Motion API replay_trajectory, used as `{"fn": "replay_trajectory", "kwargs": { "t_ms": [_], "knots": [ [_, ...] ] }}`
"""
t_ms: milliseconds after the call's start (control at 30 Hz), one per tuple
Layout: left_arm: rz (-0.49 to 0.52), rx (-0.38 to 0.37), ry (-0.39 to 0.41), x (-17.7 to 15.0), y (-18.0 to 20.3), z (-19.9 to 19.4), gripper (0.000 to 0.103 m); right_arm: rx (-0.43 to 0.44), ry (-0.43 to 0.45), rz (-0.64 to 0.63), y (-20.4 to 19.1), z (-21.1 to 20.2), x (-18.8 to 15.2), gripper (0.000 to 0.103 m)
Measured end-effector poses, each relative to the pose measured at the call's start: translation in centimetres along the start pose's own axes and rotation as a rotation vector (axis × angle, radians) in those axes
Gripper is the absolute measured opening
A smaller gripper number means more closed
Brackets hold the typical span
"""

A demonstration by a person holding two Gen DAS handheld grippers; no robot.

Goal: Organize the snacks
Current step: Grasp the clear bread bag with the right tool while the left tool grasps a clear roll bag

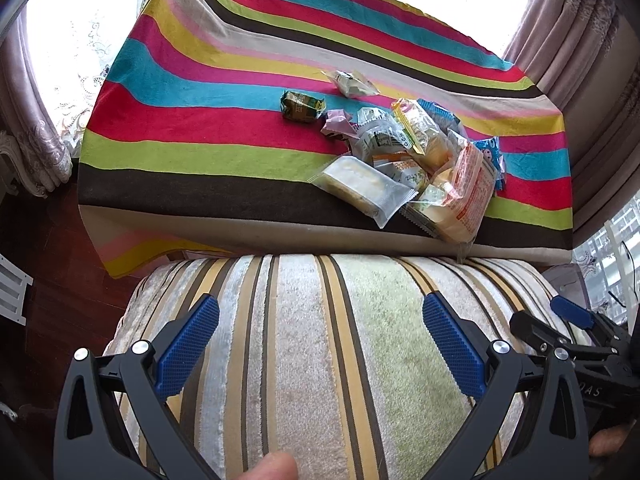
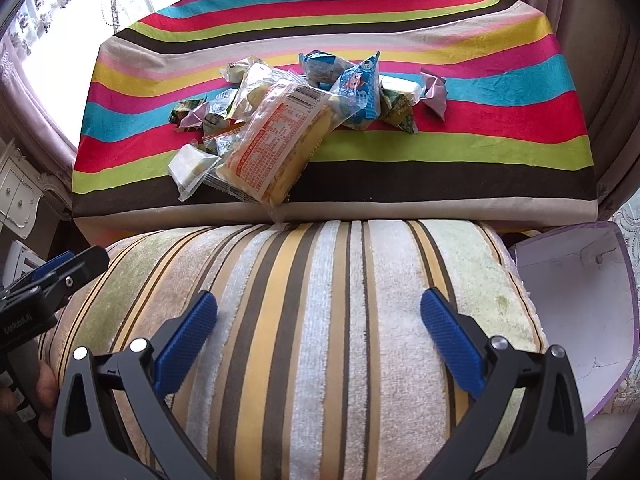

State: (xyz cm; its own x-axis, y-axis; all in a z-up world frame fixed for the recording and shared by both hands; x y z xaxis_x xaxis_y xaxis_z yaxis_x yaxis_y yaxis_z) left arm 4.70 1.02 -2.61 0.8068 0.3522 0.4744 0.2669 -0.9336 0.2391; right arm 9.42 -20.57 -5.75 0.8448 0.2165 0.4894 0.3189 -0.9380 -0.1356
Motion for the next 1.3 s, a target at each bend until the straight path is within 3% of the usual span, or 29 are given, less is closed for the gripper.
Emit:
{"fn": "replay_trajectory", "kwargs": {
  "t_ms": [200,267,400,467,600,700,900,1000,1167,1200,1267,1300],
  "knots": [
    [-0.098,-0.075,0.011,4.3,0.3,1.7,0.098,0.099,0.080,0.118,1.1,-1.3,2.8,0.102],
    [-0.131,-0.095,-0.008,5.5,0.7,3.0,0.097,0.125,0.070,0.142,1.0,-0.6,3.9,0.102],
    [-0.178,-0.149,-0.057,7.2,1.7,5.8,0.078,0.119,0.097,0.167,0.8,0.3,6.6,0.102],
    [-0.203,-0.154,-0.084,7.7,1.9,7.3,0.075,0.121,0.108,0.175,0.4,0.9,8.0,0.102],
    [-0.226,-0.148,-0.114,8.5,2.5,9.0,0.072,0.107,0.119,0.175,-0.1,2.4,10.1,0.102],
    [-0.214,-0.103,-0.124,8.9,3.1,9.7,0.072,0.102,0.123,0.176,-0.3,3.6,11.1,0.102],
    [-0.183,-0.014,-0.142,9.2,3.6,10.7,0.056,0.097,0.058,0.192,-0.1,6.2,11.8,0.101],
    [-0.169,0.011,-0.142,9.2,3.9,11.0,0.042,0.086,0.048,0.181,-0.3,6.9,11.7,0.095],
    [-0.178,0.018,-0.113,8.9,3.7,10.5,0.035,0.143,0.029,0.190,-0.4,7.6,11.4,0.059],
    [-0.186,0.018,-0.106,8.6,3.5,10.2,0.034,0.151,0.037,0.184,-0.7,7.4,11.3,0.056],
    [-0.199,0.024,-0.089,8.2,3.0,9.6,0.022,0.160,0.038,0.172,-1.0,7.3,11.1,0.052],
    [-0.206,0.024,-0.083,8.1,2.9,9.4,0.010,0.168,0.040,0.171,-1.0,7.2,11.0,0.052]
  ]
}}
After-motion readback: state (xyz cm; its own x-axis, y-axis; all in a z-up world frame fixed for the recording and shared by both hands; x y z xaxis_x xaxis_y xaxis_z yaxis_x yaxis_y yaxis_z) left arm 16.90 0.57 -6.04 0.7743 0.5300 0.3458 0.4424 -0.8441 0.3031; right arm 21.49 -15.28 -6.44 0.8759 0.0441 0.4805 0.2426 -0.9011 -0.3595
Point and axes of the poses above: each gripper's, at about its wrist camera, not at the fingertips, and z roughly the way its jaws point, y to its right, x to its top, the point moved 5 cm from there along z, roughly the way its jaws point, and after that the axes turned 2 degrees about -y, right-handed, at the moved point
